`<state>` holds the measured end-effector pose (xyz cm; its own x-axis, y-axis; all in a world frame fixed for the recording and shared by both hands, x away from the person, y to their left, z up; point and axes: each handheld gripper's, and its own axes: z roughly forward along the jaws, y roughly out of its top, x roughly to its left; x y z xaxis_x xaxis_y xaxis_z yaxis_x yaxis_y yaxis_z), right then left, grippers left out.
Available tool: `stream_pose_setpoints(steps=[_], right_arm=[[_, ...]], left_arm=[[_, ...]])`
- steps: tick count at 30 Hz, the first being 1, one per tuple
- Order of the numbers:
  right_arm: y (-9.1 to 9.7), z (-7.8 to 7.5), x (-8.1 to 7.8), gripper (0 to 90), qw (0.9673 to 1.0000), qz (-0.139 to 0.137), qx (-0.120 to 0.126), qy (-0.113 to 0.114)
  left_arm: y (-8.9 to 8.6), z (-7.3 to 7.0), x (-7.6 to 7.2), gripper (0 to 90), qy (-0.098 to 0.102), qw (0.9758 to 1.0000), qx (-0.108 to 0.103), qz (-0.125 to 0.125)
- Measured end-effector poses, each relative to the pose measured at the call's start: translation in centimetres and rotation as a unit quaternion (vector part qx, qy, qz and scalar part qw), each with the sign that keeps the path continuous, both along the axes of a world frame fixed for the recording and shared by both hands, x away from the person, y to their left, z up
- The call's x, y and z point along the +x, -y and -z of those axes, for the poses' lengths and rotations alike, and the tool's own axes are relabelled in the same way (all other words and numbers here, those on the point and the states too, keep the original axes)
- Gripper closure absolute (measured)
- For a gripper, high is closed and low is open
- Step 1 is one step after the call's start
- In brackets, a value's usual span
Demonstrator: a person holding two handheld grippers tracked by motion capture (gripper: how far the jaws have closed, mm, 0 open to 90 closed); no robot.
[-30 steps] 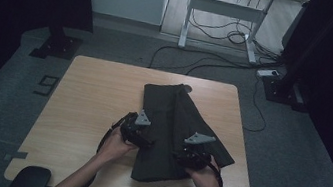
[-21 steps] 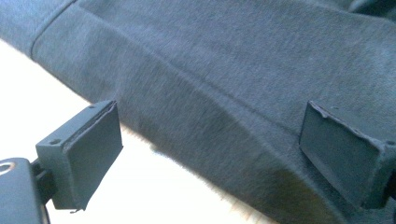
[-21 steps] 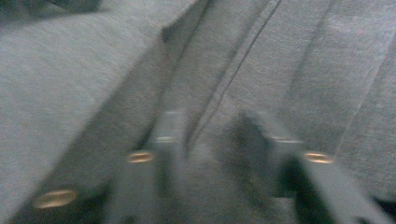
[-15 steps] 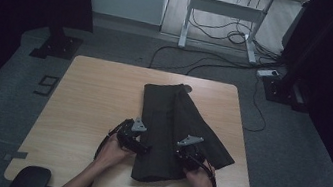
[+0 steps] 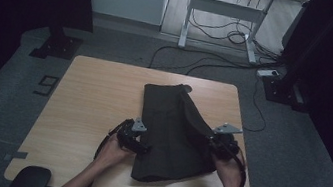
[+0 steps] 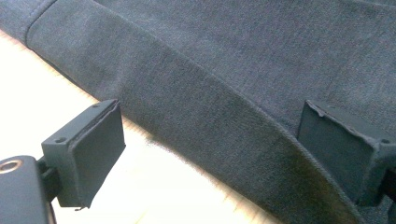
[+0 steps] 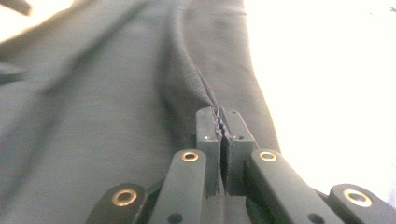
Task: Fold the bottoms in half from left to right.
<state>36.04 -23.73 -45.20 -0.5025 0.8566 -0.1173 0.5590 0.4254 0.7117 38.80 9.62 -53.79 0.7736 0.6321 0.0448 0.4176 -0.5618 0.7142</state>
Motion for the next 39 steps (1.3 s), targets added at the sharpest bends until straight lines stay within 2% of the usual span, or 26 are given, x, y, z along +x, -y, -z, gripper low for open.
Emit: stream_pose_setpoints(steps=[1, 2, 3, 4, 5, 6, 7, 10, 13, 15, 17, 20, 22, 23, 26, 29, 32, 35, 39], right_arm=[[1.0, 0.2, 0.5, 86.8, 0.9999, 0.013, 0.003, -0.003], [2.7, 1.1, 1.4, 86.6, 0.9992, 0.036, 0.011, -0.015], [2.7, 1.1, 1.4, 86.6, 0.9992, 0.036, 0.011, -0.015], [3.4, 1.7, 1.8, 86.1, 0.9987, 0.044, 0.014, -0.023], [4.4, 3.1, 2.5, 81.7, 0.9975, 0.054, 0.021, -0.039], [4.4, 3.1, 2.5, 81.7, 0.9975, 0.054, 0.021, -0.039], [4.7, 3.8, 2.8, 77.7, 0.997, 0.057, 0.024, -0.045], [5.1, 5.1, 3.3, 54.0, 0.9956, 0.076, 0.019, -0.05], [5.2, 4.5, 3.3, 36.2, 0.9955, 0.088, 0.013, -0.034], [5.0, 3.7, 3.2, 29.8, 0.9963, 0.079, 0.011, -0.031], [4.6, 3.4, 3.4, 29.2, 0.997, 0.072, -0.006, -0.028], [4.6, 4.3, 4.0, 27.8, 0.9961, 0.071, -0.018, -0.048], [5.3, 5.9, 4.9, 27.7, 0.9942, 0.084, -0.019, -0.064], [5.3, 5.9, 4.9, 27.7, 0.9942, 0.084, -0.019, -0.064], [5.7, 7.4, 5.2, 27.7, 0.9937, 0.082, -0.016, -0.075], [5.8, 8.0, 5.2, 28.1, 0.9931, 0.079, -0.01, -0.086], [5.8, 8.2, 4.7, 32.2, 0.9933, 0.076, 0.009, -0.087], [5.3, 8.2, 3.8, 32.7, 0.994, 0.061, 0.011, -0.09], [4.3, 8.3, 2.4, 32.6, 0.9946, 0.035, 0.02, -0.095]], left_arm=[[0.0, -0.1, -0.1, 7.4, 0.0, 1.0, 0.0, 0.0], [0.1, -0.2, -0.1, 7.4, 0.0, 1.0, -0.002, 0.001], [0.1, -0.2, -0.2, 7.4, 0.001, 1.0, -0.002, 0.003], [0.2, -0.3, -0.3, 7.4, 0.001, 1.0, -0.004, 0.003], [0.2, -0.4, -0.3, 7.4, 0.002, 1.0, -0.005, 0.004], [0.3, -0.5, -0.4, 7.4, 0.0, 1.0, -0.007, 0.005], [0.3, -0.6, -0.5, 7.4, -0.001, 0.9999, -0.008, 0.007], [0.4, -1.0, -0.8, 7.3, -0.002, 0.9999, -0.014, 0.008], [0.6, -1.7, -1.3, 5.8, -0.008, 0.9994, -0.031, 0.01], [0.9, -2.0, -1.5, 4.7, -0.013, 0.9991, -0.038, 0.014], [1.4, -1.9, -1.8, 4.1, -0.015, 0.999, -0.038, 0.018], [1.8, -1.3, -2.2, 3.6, -0.019, 0.9991, -0.031, 0.022], [2.0, -0.7, -2.3, 3.5, -0.025, 0.9991, -0.024, 0.023], [2.0, -0.4, -2.4, 3.5, -0.028, 0.9991, -0.022, 0.023], [1.9, 0.2, -2.3, 4.0, -0.04, 0.9987, -0.03, 0.016], [1.6, 0.4, -2.0, 4.0, -0.041, 0.9989, -0.02, 0.01], [1.0, 0.4, -1.9, 4.1, -0.036, 0.9993, -0.006, 0.003], [-0.1, 0.2, -1.6, 4.6, -0.031, 0.9994, 0.009, -0.009], [-2.2, 0.1, -1.3, 4.6, -0.033, 0.9989, 0.013, -0.03]])
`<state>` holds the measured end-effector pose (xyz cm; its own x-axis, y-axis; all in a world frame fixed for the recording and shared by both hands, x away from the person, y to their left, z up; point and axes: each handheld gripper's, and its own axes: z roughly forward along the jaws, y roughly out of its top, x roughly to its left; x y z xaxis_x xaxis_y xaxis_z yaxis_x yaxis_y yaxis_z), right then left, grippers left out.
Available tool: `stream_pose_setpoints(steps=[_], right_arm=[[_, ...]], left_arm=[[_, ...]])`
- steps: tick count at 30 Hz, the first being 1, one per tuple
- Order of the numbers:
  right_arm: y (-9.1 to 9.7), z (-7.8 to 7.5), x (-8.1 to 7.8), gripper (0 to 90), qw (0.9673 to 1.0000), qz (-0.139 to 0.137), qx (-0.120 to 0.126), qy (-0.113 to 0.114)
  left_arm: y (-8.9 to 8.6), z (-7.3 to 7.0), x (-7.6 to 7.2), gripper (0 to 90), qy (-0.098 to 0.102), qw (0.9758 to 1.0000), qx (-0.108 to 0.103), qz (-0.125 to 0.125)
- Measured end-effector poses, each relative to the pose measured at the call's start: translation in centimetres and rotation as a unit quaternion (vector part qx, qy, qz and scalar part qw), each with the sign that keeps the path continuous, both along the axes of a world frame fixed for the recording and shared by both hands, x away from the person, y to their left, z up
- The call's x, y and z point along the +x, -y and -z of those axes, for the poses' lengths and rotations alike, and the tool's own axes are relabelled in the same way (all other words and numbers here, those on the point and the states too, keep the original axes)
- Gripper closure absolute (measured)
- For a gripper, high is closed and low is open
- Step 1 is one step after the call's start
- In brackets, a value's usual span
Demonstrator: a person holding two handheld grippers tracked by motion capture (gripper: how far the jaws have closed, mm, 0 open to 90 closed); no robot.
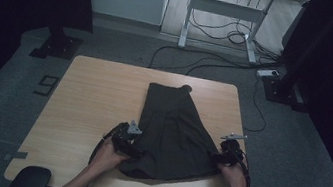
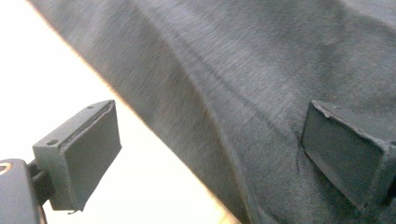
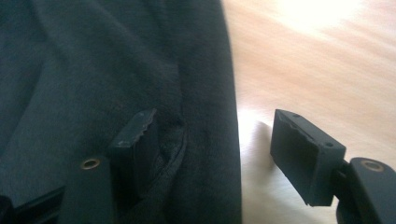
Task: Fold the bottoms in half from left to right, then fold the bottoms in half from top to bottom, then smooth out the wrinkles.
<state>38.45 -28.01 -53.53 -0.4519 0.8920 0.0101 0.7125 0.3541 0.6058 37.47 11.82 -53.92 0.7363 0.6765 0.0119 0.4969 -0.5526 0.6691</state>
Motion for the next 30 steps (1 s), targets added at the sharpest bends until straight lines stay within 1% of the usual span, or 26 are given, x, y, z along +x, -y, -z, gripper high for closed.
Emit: stream_pose_setpoints(steps=[1, 2, 7, 11, 13, 16, 19, 23, 25, 26, 29, 30], right_arm=[[-0.7, 0.1, -0.7, 32.4, 0.9999, -0.013, 0.005, 0.001], [-0.7, 0.1, -0.7, 32.4, 0.9999, -0.013, 0.005, 0.001], [-2.9, 0.2, -2.3, 31.6, 0.9989, -0.045, 0.008, 0.006], [-4.9, 0.1, -3.3, 31.5, 0.9973, -0.073, 0.003, 0.007], [-5.7, 0.0, -3.5, 30.8, 0.9966, -0.082, -0.002, 0.004], [-6.3, 0.0, -3.6, 29.0, 0.9959, -0.089, -0.009, 0.004], [-6.3, -0.2, -3.5, 25.8, 0.9961, -0.088, -0.01, 0.002], [-6.0, -1.1, -3.3, 24.5, 0.9964, -0.083, 0.008, 0.014], [-6.2, -1.9, -3.0, 24.5, 0.9959, -0.084, 0.021, 0.025], [-6.2, -1.9, -3.0, 24.5, 0.9959, -0.084, 0.021, 0.025], [-6.6, -2.8, -2.5, 24.9, 0.995, -0.087, 0.031, 0.036], [-6.7, -3.0, -2.2, 25.4, 0.9947, -0.089, 0.033, 0.039]], left_arm=[[-0.5, 0.0, 0.1, 4.6, 0.0, 1.0, -0.002, -0.007], [-1.1, 0.0, 0.1, 4.6, -0.001, 0.9999, -0.002, -0.013], [-3.8, 0.0, 0.3, 4.8, -0.003, 0.9993, -0.005, -0.038], [-5.7, 0.0, 0.3, 5.3, -0.006, 0.9984, -0.009, -0.056], [-6.4, 0.0, 0.2, 5.8, -0.009, 0.9981, -0.012, -0.06], [-6.7, -0.2, -0.1, 6.7, -0.005, 0.9982, -0.01, -0.059], [-6.7, -0.9, -0.2, 6.6, -0.003, 0.9987, -0.013, -0.05], [-6.9, -2.3, 0.2, 6.9, 0.004, 0.9985, -0.034, -0.044], [-7.0, -3.0, 0.6, 8.8, 0.011, 0.9985, -0.033, -0.041], [-7.0, -3.4, 0.8, 8.8, 0.014, 0.9986, -0.034, -0.04], [-7.0, -4.3, 1.7, 12.8, 0.019, 0.9983, -0.044, -0.033], [-6.9, -4.6, 2.0, 13.7, 0.021, 0.9983, -0.044, -0.034]])
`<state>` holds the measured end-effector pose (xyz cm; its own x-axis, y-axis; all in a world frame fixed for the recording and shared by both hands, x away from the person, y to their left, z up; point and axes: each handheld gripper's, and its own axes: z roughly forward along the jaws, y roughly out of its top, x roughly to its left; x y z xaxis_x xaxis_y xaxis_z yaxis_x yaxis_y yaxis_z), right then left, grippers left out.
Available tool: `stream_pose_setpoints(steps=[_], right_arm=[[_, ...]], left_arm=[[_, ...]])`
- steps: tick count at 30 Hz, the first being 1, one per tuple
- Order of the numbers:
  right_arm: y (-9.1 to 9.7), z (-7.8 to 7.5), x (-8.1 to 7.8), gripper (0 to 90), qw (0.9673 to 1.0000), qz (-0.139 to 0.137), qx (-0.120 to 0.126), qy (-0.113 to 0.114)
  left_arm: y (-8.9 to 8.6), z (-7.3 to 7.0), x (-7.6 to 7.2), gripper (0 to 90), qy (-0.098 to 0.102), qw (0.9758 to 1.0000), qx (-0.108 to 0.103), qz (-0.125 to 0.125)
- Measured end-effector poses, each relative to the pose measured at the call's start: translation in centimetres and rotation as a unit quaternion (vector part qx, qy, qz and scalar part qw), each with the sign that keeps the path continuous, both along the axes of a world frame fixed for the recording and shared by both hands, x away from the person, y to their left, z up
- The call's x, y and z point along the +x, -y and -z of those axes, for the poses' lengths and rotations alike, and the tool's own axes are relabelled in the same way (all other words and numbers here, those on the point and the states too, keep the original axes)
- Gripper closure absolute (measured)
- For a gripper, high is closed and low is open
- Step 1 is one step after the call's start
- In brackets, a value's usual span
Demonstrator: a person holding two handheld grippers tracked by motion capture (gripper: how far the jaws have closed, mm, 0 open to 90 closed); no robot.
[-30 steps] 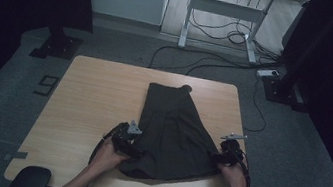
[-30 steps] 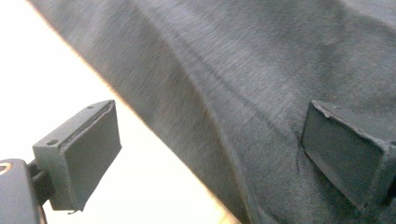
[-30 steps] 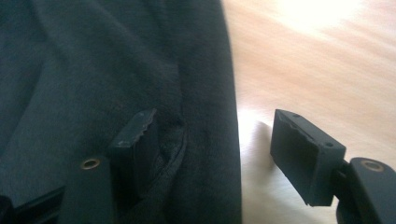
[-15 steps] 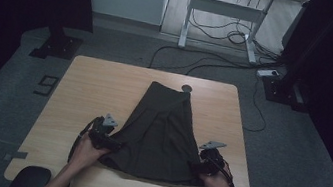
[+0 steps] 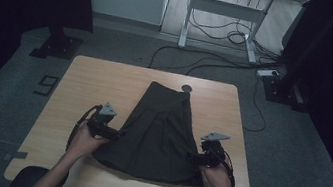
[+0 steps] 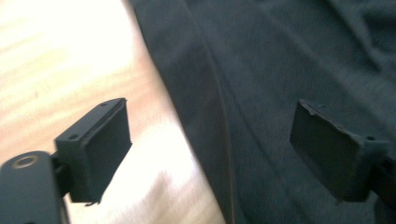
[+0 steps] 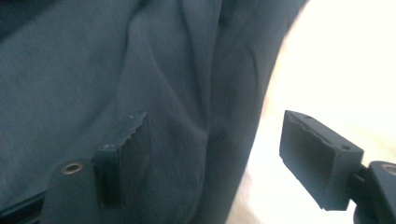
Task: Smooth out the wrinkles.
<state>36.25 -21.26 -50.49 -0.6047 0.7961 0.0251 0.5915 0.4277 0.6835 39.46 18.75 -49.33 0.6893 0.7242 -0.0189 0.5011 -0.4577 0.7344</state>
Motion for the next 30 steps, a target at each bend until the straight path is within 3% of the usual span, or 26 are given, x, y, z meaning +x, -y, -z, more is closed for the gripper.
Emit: stream_pose_setpoints(steps=[5, 9, 13, 16, 19, 23, 27, 30], right_arm=[[-1.0, -0.9, 1.8, 32.3, 0.9999, -0.004, 0.015, 0.008], [-2.2, -1.4, 3.7, 45.1, 0.9994, -0.015, 0.032, 0.005], [-3.6, -1.4, 5.9, 52.7, 0.9995, -0.013, 0.028, -0.001], [-4.4, -1.1, 7.5, 64.3, 0.9995, -0.01, 0.028, -0.008], [-4.9, -1.1, 8.3, 85.3, 0.9995, -0.009, 0.029, -0.007], [-4.7, -1.8, 8.5, 87.7, 0.9998, 0.009, 0.003, 0.017], [-3.5, -1.0, 9.2, 87.5, 0.9995, 0.033, -0.001, 0.002], [-2.8, 0.2, 9.6, 86.3, 0.9991, 0.04, -0.001, -0.012]], left_arm=[[0.5, -0.5, 1.9, 14.1, 0.004, 1.0, -0.002, -0.005], [1.2, -0.3, 3.0, 14.5, 0.001, 1.0, 0.001, -0.004], [1.9, 0.0, 3.8, 14.5, 0.001, 0.9999, 0.014, -0.001], [2.2, 0.1, 4.5, 14.5, 0.001, 0.9999, 0.014, -0.004], [2.6, 0.2, 5.3, 14.7, 0.002, 0.9998, 0.017, -0.008], [3.5, 0.2, 6.8, 14.8, 0.007, 0.9994, 0.029, -0.017], [4.5, 1.0, 8.5, 14.8, 0.009, 0.9978, 0.056, -0.034], [5.1, 2.4, 9.8, 14.8, 0.0, 0.9961, 0.074, -0.048]])
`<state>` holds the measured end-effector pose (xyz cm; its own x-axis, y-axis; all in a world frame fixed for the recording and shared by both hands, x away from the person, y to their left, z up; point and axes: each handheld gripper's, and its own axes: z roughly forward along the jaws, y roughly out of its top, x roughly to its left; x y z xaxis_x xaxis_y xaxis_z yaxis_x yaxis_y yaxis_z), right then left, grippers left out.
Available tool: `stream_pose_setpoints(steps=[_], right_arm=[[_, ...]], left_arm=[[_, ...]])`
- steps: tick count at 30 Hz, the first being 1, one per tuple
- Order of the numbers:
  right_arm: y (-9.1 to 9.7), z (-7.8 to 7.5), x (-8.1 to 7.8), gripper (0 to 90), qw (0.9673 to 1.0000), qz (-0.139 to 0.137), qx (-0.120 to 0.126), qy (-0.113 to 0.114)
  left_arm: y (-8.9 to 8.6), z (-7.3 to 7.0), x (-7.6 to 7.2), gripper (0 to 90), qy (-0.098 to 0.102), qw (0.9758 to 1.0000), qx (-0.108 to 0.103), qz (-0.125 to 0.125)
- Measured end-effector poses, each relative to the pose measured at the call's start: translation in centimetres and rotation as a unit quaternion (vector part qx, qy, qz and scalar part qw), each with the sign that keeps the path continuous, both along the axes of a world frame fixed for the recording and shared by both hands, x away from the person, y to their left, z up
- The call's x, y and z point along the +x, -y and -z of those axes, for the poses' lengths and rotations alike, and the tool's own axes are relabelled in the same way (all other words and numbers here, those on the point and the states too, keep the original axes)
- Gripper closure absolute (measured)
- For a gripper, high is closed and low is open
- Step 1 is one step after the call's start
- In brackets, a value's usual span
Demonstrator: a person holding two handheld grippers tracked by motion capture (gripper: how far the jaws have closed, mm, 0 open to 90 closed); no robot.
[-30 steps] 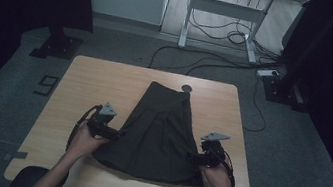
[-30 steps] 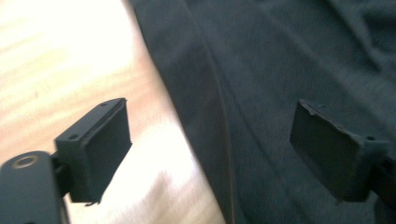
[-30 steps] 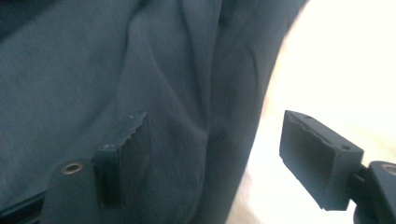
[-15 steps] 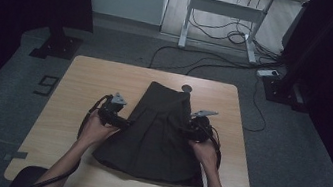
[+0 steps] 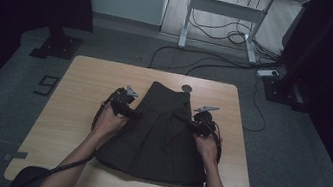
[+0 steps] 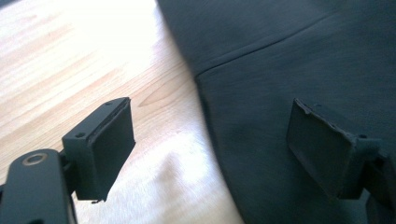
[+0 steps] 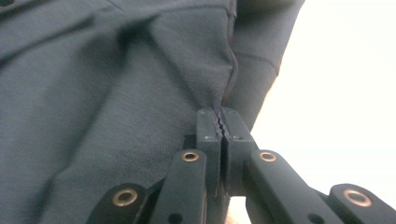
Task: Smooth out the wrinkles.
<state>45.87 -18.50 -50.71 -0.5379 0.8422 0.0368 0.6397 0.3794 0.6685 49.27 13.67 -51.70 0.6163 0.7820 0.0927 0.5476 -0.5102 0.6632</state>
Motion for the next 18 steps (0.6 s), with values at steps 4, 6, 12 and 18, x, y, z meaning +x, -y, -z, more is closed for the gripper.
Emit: stream_pose_setpoints(steps=[4, 6, 12, 18], right_arm=[[0.2, 1.3, 0.4, 70.8, 0.9998, 0.007, -0.017, -0.008], [0.3, 1.7, 0.5, 60.1, 0.9996, 0.015, -0.025, -0.005], [0.6, 2.4, 0.1, 56.4, 0.9997, 0.019, -0.016, -0.007], [0.4, 2.4, -1.4, 56.5, 0.9998, -0.001, -0.019, -0.008]], left_arm=[[0.0, 1.5, 0.8, 14.1, -0.012, 0.9997, -0.015, -0.013], [-0.1, 1.7, 0.8, 14.2, -0.015, 0.9995, -0.023, -0.015], [-0.3, 1.7, 0.2, 16.1, -0.03, 0.9991, -0.025, -0.015], [-0.8, 1.9, -1.8, 16.2, -0.031, 0.999, -0.031, -0.006]])
